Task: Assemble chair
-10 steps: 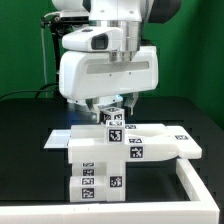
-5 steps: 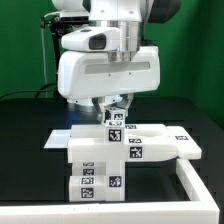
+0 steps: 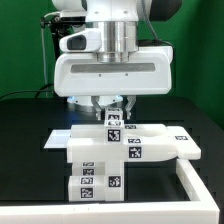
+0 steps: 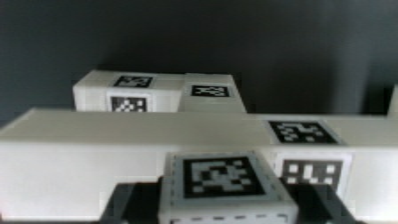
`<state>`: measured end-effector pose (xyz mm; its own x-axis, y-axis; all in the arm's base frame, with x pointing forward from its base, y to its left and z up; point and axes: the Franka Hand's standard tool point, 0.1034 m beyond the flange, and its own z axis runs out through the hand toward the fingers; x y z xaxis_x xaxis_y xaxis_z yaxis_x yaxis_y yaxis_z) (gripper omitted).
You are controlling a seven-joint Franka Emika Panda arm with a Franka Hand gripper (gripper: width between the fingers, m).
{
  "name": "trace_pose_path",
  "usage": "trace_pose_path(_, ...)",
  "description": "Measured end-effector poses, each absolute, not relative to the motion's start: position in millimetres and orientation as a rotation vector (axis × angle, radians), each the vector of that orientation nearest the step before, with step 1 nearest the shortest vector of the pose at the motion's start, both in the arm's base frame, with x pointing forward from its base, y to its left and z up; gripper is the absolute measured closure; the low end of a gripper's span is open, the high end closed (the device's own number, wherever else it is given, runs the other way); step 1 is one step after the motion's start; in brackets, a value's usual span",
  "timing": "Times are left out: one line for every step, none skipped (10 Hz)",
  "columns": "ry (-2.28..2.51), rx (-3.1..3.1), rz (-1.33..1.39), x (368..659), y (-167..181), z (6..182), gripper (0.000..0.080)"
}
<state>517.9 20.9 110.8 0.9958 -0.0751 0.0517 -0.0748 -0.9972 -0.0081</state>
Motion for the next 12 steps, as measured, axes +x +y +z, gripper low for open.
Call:
trace_pose_path(0.233,-3.121,-0.081,518.0,21.3,110.8,0.0517)
trace_pose_path(0.285,-3.116,-0.081,518.0,21.3,110.8,0.0517)
trace_pose_path(0.415,-3.096,-0.08,518.0,21.6,110.8,0.0517)
trace_pose_path(0.509,-3.074,-0.08,518.5,21.2,111.2,0.0517)
trace_pose_path(0.627,-3.036,-0.077,518.6,20.8,111.2,0.0517)
trace_pose_path(0.774,-2.985,-0.074,518.1,20.5,110.6,0.0517)
trace_pose_path(0.931,-2.915,-0.075,517.3,19.4,110.1,0.0517)
trace_pose_path(1.04,-2.86,-0.072,517.2,18.7,110.0,0.0517)
trace_pose_path(1.125,-2.817,-0.07,517.6,19.3,110.1,0.0517)
trace_pose_path(1.163,-2.801,-0.068,517.8,20.1,110.2,0.0517)
trace_pose_path(1.241,-2.766,-0.063,517.8,20.2,110.1,0.0517)
trace_pose_path(1.209,-2.781,-0.065,517.7,20.1,110.0,0.0517)
